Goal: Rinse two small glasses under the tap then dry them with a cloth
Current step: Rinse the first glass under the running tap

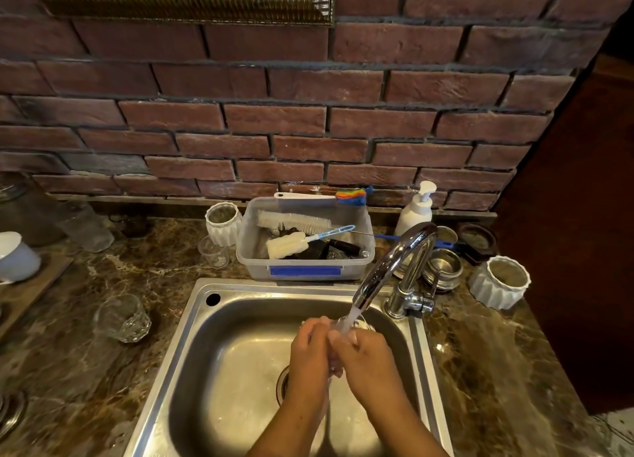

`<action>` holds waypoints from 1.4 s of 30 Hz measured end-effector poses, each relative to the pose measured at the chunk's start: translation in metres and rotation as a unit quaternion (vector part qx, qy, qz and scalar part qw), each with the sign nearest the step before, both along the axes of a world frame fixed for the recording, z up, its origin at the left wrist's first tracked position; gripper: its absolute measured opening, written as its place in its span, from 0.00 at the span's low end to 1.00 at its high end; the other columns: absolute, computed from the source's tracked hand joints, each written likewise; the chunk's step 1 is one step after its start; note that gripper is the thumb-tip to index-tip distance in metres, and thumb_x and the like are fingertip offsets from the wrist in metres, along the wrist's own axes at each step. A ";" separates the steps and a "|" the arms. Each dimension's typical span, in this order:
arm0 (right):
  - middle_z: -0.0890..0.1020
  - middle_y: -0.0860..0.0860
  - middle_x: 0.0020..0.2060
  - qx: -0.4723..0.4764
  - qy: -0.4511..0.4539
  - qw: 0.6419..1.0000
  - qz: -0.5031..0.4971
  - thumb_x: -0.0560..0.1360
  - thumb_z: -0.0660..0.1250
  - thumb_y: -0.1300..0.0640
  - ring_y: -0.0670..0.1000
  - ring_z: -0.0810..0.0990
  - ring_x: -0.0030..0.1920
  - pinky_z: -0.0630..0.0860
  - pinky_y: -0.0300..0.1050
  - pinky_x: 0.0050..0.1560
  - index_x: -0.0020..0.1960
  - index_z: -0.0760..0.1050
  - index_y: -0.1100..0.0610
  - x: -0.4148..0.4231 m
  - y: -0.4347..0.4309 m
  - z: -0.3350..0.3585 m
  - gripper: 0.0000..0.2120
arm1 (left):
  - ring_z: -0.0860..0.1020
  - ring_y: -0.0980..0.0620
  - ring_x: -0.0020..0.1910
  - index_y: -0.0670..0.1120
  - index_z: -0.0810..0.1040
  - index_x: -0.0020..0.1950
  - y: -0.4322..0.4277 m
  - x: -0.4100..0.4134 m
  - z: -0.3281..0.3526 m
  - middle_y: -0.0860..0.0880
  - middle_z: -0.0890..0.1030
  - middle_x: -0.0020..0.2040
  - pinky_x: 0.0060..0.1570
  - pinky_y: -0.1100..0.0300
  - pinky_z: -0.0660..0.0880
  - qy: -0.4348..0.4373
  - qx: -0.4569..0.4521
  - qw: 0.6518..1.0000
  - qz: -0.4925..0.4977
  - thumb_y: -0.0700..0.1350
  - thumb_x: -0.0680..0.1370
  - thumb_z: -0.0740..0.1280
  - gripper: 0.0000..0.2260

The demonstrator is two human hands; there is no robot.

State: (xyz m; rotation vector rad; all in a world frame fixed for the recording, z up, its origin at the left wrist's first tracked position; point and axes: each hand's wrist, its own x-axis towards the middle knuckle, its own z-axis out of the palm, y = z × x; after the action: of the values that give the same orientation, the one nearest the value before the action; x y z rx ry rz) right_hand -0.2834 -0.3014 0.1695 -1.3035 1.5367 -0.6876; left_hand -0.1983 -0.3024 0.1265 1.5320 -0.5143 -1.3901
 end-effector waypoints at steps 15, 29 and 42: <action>0.86 0.45 0.41 -0.092 0.131 0.962 0.219 0.77 0.66 0.50 0.41 0.82 0.43 0.79 0.39 0.46 0.48 0.83 0.49 -0.026 -0.006 0.003 0.08 | 0.78 0.47 0.40 0.43 0.84 0.48 -0.011 0.023 0.018 0.43 0.83 0.40 0.41 0.56 0.75 0.154 0.159 0.972 -0.072 0.51 0.80 0.67 0.13; 0.84 0.42 0.49 -0.167 0.240 0.895 0.338 0.80 0.62 0.44 0.42 0.78 0.50 0.70 0.40 0.56 0.55 0.81 0.44 -0.031 -0.009 0.004 0.11 | 0.74 0.51 0.33 0.41 0.80 0.52 -0.010 0.038 0.012 0.44 0.79 0.41 0.28 0.59 0.73 0.299 0.158 0.935 -0.108 0.49 0.76 0.71 0.13; 0.85 0.49 0.36 -0.080 0.068 0.989 0.107 0.79 0.66 0.54 0.46 0.83 0.38 0.81 0.50 0.45 0.43 0.82 0.54 -0.008 0.002 -0.004 0.10 | 0.84 0.45 0.47 0.46 0.80 0.58 0.005 0.011 0.009 0.42 0.87 0.47 0.41 0.54 0.77 0.116 0.024 0.993 -0.007 0.54 0.84 0.60 0.15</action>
State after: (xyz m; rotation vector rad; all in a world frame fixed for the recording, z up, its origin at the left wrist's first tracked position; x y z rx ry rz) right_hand -0.2918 -0.2998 0.1650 -1.6385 1.4454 -0.6037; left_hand -0.1873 -0.2970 0.1352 1.3823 -0.3506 -1.5770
